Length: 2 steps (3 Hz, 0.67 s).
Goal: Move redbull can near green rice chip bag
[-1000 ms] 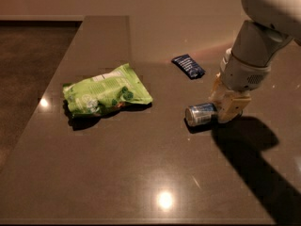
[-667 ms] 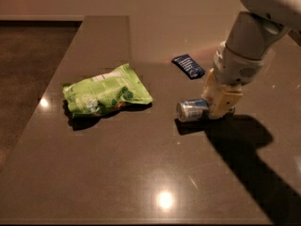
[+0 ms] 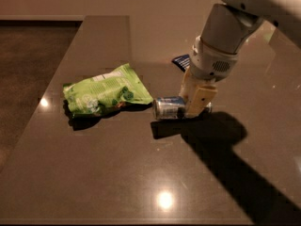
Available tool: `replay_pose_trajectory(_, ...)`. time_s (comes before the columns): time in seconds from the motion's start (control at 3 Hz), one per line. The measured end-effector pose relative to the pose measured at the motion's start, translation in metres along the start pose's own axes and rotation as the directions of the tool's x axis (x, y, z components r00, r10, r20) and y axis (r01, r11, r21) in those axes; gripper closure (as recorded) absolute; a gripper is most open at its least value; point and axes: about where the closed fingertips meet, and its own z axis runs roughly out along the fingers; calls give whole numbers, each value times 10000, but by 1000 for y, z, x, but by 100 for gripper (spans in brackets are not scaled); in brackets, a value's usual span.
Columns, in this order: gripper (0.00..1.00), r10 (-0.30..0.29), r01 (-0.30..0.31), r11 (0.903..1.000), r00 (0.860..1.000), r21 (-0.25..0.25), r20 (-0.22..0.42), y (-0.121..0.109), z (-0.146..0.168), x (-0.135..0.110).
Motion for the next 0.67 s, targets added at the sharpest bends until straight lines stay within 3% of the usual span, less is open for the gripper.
replay_pose_trajectory(0.67,100,127,-137,9997,9988,-216,-463,0,28,-31)
